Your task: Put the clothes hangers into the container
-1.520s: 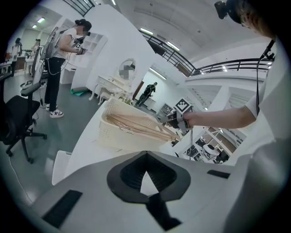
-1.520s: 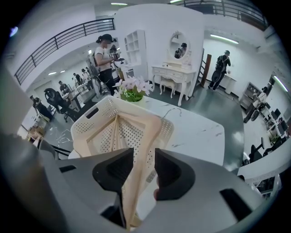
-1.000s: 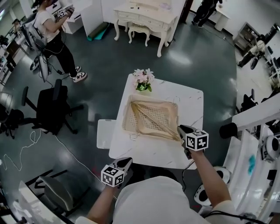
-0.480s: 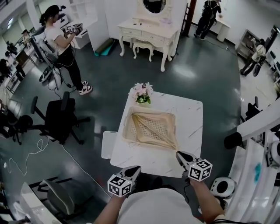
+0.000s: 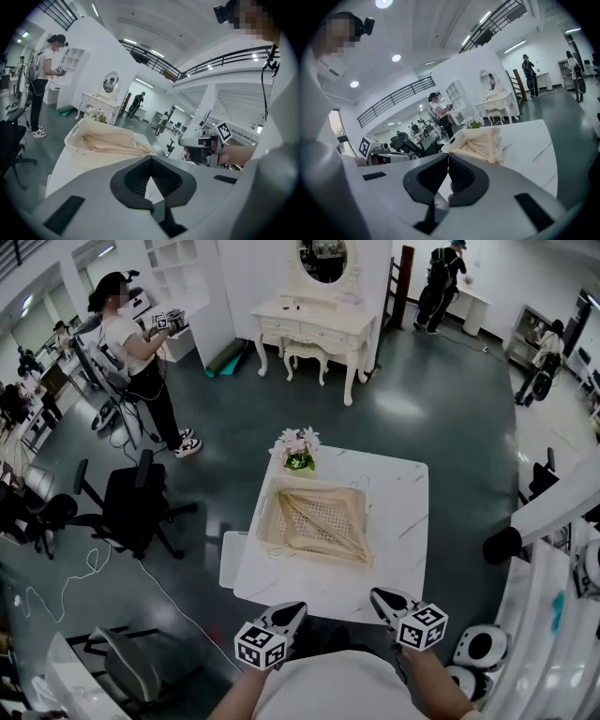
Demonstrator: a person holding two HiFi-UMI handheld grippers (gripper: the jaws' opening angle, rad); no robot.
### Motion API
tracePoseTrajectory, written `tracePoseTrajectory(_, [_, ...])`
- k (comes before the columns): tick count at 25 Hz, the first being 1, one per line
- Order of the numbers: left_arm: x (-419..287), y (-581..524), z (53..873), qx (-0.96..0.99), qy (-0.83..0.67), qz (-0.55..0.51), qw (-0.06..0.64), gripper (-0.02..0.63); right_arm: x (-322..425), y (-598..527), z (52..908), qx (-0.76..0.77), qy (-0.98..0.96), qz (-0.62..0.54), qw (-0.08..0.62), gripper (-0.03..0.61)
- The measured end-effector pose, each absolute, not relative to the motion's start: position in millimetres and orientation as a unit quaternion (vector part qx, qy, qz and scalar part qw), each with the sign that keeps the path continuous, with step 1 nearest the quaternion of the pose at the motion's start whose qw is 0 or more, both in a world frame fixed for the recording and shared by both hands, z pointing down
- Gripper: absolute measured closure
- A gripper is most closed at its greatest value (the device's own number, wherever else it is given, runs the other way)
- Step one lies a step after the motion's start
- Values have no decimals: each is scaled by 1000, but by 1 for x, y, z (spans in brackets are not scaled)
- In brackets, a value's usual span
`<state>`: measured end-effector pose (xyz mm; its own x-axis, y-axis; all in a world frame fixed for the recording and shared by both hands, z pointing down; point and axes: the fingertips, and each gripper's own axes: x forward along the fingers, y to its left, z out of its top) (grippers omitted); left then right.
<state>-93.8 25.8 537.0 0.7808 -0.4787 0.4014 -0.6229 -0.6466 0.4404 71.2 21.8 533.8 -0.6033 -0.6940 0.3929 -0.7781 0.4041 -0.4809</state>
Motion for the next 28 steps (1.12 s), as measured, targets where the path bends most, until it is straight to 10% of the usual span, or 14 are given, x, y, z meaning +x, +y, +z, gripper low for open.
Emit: tracePoseTrajectory(28, [-106, 11, 533, 895, -323, 127, 280, 606, 62, 2, 531, 436, -830, 347, 27, 560])
